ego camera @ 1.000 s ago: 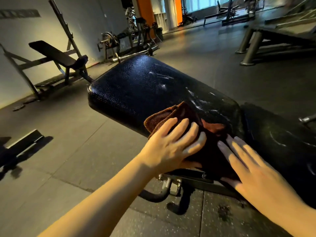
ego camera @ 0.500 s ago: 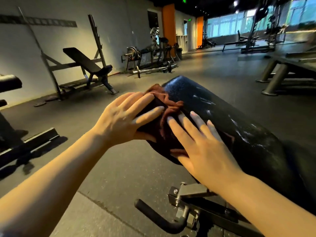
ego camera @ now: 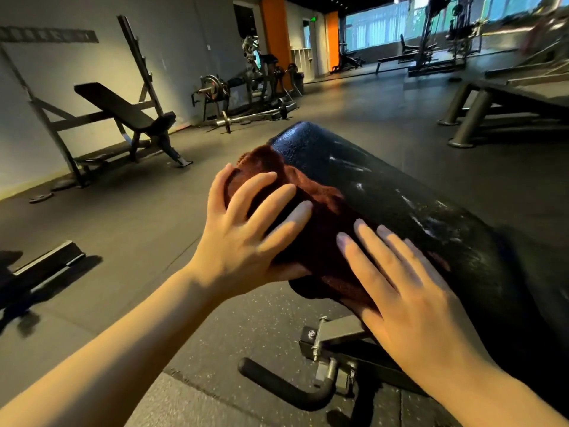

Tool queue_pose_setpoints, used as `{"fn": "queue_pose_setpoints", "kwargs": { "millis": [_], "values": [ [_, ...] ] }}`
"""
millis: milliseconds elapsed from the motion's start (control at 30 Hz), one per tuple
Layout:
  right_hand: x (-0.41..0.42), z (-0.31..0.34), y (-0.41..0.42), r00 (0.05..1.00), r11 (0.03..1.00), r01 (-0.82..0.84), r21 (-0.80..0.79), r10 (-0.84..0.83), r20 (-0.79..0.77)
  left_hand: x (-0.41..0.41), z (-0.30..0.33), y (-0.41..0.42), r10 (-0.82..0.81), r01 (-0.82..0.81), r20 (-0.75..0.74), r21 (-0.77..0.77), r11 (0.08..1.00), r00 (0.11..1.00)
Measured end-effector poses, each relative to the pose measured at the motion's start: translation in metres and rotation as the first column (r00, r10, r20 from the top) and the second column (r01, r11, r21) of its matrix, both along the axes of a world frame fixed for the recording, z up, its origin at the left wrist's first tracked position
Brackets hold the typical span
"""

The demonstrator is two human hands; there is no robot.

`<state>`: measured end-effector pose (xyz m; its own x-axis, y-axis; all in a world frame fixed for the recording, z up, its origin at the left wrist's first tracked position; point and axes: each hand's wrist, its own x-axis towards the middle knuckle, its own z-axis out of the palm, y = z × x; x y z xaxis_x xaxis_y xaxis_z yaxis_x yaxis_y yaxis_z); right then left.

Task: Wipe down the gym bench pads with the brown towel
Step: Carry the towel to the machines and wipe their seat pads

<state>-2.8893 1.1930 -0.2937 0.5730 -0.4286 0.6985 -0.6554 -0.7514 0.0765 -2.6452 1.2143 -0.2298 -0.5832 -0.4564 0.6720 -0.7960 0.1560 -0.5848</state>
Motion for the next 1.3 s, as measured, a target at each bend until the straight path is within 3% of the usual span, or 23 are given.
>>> {"fn": "queue_pose_setpoints", "kwargs": {
  "millis": [267,400,533,667,800,1033,1300],
  "values": [
    [-0.010,-0.012,0.016,0.970,0.970,0.174,0.167,-0.198,0.139,-0.024,0.014,-0.009,-0.071,0.055,0.196,0.090,0.994,0.978],
    [0.027,0.002,0.011,0.932,0.949,0.213,0.231,-0.268,0.244,-0.005,0.022,-0.004,-0.022,0.013,0.165,0.058,0.998,0.986],
    [0.033,-0.003,0.002,0.919,0.969,0.209,0.130,-0.240,0.312,-0.015,0.007,-0.003,0.027,-0.027,0.048,0.000,1.000,0.998],
    [0.009,-0.021,0.004,0.937,0.976,0.211,0.045,-0.215,0.274,-0.032,-0.011,0.000,0.080,-0.080,0.004,-0.049,0.996,0.997],
    [-0.025,-0.038,0.003,0.940,0.971,0.236,0.046,-0.241,0.240,-0.065,-0.030,0.004,0.110,-0.110,-0.007,-0.005,0.994,0.994],
    [-0.107,-0.083,0.010,0.951,0.939,0.298,0.172,-0.308,0.030,-0.133,-0.071,-0.002,0.067,-0.073,0.076,0.078,0.994,0.995],
    [-0.166,-0.090,0.020,0.946,0.919,0.319,0.231,-0.296,-0.130,-0.183,-0.106,-0.006,0.034,-0.040,0.060,0.099,0.994,0.998]
  ]
}}
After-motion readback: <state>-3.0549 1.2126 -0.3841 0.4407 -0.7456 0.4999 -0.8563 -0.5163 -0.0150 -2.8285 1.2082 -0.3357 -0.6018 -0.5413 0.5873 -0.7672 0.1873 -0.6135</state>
